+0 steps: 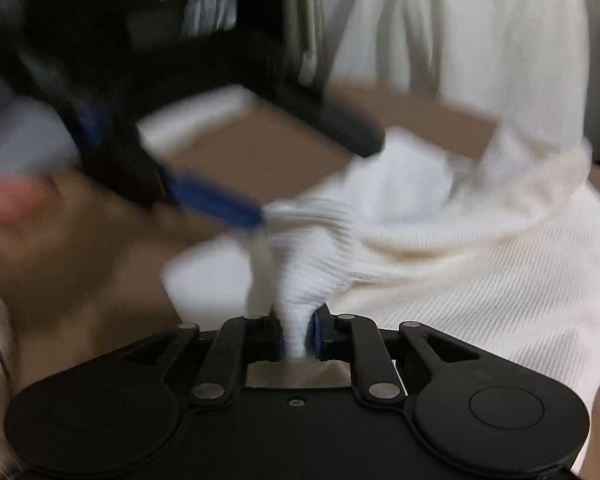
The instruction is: Fold clothes
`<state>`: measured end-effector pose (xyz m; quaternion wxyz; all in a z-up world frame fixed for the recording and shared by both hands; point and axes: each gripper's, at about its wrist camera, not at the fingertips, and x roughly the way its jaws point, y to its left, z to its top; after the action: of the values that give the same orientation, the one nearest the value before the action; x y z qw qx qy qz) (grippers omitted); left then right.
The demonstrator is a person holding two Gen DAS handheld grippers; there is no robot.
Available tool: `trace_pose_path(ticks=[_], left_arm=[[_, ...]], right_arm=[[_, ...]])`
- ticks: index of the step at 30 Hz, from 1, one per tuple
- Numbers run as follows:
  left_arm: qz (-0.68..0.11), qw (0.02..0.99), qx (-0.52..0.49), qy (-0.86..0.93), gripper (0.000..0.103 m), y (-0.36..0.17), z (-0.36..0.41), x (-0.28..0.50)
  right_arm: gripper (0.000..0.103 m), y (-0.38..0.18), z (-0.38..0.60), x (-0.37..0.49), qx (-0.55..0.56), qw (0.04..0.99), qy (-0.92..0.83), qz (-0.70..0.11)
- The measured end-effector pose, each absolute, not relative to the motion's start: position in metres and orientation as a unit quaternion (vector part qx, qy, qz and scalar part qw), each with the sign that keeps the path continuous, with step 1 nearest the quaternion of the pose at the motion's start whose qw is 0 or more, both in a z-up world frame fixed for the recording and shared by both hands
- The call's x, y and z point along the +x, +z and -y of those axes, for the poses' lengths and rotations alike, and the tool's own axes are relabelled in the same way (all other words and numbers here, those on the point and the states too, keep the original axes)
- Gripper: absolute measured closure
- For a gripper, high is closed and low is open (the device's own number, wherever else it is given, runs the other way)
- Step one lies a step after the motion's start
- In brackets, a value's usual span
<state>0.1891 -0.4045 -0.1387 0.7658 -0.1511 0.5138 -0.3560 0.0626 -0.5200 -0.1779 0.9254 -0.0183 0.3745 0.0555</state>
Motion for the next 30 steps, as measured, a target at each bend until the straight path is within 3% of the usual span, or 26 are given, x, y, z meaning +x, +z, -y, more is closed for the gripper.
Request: trace_pose_path(ticks=[2, 4, 11, 15, 19, 22, 25, 27, 29, 30], left_arm=[[-0.525, 0.771, -0.093, -0.348, 0.019, -0.141, 0.414, 0.185], [-0.542, 0.762, -0.086, -0.344, 0.019, -0.147, 0.42, 0.185], [-0.511, 0.775, -0.079, -0.364, 0.028, -0.139, 0.43, 0.179], [-0.511, 0.771, -0.116, -0.362, 0.028, -0.144, 0.436, 0.187], [-0.509, 0.792, -0.054, -0.333, 0.03, -0.156, 0.454, 0.187], [-0.477, 0.817, 0.029, -0.322, 0.044, -0.149, 0.466, 0.175], [-0.443, 0.83, 0.08, -0.329, 0.082, -0.139, 0.47, 0.163], [-0.452, 0.826, 0.078, -0.327, 0.085, -0.14, 0.467, 0.164], [-0.482, 0.821, 0.057, -0.301, 0.086, -0.135, 0.454, 0.168], [-0.489, 0.818, 0.034, -0.302, 0.086, -0.128, 0.441, 0.168]], right_arm=[[0.075, -0.169, 0.519, 0.049, -0.013, 0.928, 0.069, -0.366], [0.052, -0.155, 0.525, 0.029, 0.022, 0.928, 0.091, -0.361], [0.046, -0.139, 0.552, -0.074, -0.002, 0.951, 0.007, -0.31], [0.046, -0.162, 0.577, -0.089, 0.006, 0.941, -0.077, -0.331], [0.045, -0.175, 0.581, -0.077, 0.027, 0.943, -0.105, -0.315], [0.037, -0.181, 0.579, -0.065, 0.029, 0.943, -0.123, -0.308], [0.037, -0.181, 0.575, -0.055, 0.025, 0.942, -0.137, -0.306], [0.045, -0.178, 0.572, -0.053, 0.01, 0.938, -0.151, -0.313], [0.079, -0.175, 0.569, -0.056, -0.013, 0.931, -0.167, -0.325], [0.088, -0.173, 0.568, -0.057, -0.024, 0.927, -0.175, -0.331]])
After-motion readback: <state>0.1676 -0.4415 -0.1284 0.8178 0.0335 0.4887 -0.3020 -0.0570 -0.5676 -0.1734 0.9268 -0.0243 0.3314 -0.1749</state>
